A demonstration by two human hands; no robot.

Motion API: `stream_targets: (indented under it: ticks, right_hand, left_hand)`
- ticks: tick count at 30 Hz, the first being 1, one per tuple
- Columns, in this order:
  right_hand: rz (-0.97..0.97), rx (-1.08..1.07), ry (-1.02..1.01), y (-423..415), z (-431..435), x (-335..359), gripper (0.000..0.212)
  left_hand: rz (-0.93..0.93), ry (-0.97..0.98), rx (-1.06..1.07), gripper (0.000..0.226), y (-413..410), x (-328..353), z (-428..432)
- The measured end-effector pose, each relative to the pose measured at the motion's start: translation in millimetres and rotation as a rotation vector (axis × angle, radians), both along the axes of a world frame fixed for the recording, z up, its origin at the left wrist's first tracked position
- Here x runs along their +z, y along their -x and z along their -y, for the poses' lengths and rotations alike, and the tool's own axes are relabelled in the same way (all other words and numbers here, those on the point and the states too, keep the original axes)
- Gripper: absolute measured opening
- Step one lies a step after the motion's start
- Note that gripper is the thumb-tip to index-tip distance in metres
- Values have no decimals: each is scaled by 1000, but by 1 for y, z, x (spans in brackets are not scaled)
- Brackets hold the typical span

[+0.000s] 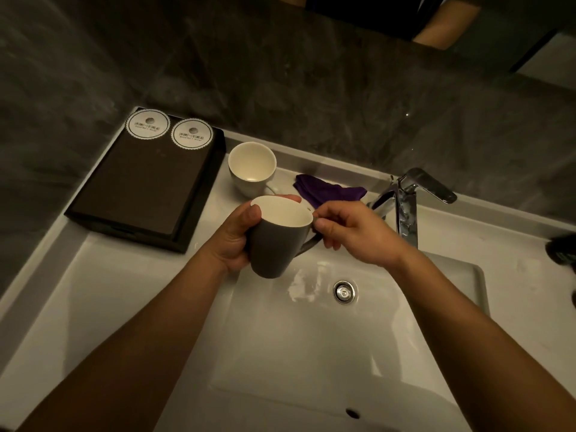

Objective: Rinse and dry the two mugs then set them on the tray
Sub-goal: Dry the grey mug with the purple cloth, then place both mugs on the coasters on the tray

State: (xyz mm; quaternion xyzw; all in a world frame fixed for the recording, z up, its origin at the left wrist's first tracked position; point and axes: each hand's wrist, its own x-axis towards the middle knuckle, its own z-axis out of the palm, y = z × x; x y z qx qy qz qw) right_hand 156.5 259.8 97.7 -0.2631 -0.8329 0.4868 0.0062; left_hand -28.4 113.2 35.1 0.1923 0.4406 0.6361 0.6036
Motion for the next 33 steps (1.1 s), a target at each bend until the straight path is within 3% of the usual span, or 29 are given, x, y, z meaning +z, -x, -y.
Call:
stream_targets:
  ticks: [3, 5, 8, 12, 16, 21, 33]
  right_hand:
    - [-42, -33, -38, -11, 10, -2, 9]
    - [-85, -66, -135, -17, 21, -5, 6]
    - [-111, -141, -294, -17, 37, -9, 4]
    - [-130, -252, -338, -3, 59, -11, 6]
    - [-216, -342, -311, 26, 79, -5, 3]
    - [-294, -432, -246, 86, 94, 9, 9]
    - [-278, -456, -212, 233, 91, 11, 18]
  left_hand:
    - [-113, 11, 93, 81, -1, 5, 12]
    - [-379, 58, 183, 59, -3, 8, 28]
    - [-687, 283, 411, 47, -9, 0, 68]
    - [-1219, 483, 636, 25, -7, -23, 138]
    - [-1514, 748, 528, 49, 27, -50, 181]
    - [-1610, 954, 252, 93, 68, -73, 191]
    - [-1634, 1044, 151, 105, 77, -86, 190]
